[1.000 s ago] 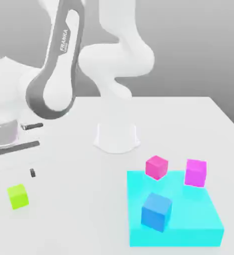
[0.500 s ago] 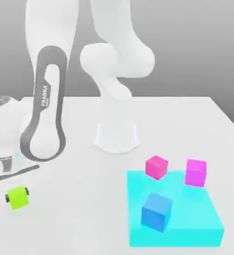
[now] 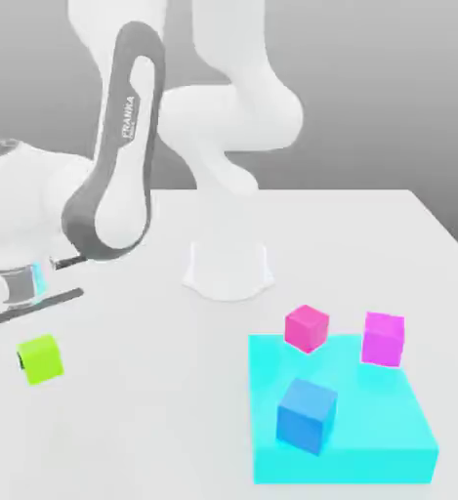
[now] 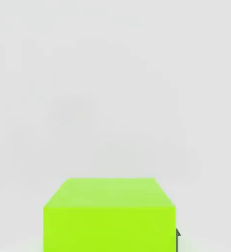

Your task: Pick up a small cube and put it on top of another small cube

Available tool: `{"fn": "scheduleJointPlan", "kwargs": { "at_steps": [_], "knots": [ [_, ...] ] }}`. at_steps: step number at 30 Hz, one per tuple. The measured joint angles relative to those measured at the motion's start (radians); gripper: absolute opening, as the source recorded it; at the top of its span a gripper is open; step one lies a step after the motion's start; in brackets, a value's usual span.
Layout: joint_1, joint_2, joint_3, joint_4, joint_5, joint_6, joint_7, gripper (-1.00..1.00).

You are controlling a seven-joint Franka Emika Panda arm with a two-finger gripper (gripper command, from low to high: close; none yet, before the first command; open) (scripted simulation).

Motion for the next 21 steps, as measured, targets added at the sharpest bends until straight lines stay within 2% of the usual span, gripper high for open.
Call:
{"fn": "scheduleJointPlan", "kwargs": {
  "at_steps": [12,14,17,18,21],
  "knots": [
    [0.404,-0.205,0.215,0.073,-0.260,-0.235,0.258,-1.00],
    [0.430,-0.195,0.229,0.074,-0.270,-0.222,0.272,-1.00],
    [0.439,-0.112,0.233,0.060,-0.232,-0.128,0.246,-1.00],
    [0.434,-0.085,0.234,0.055,-0.219,-0.098,0.237,1.00],
    [0.434,-0.085,0.234,0.055,-0.219,-0.098,0.237,1.00]
  ]
}}
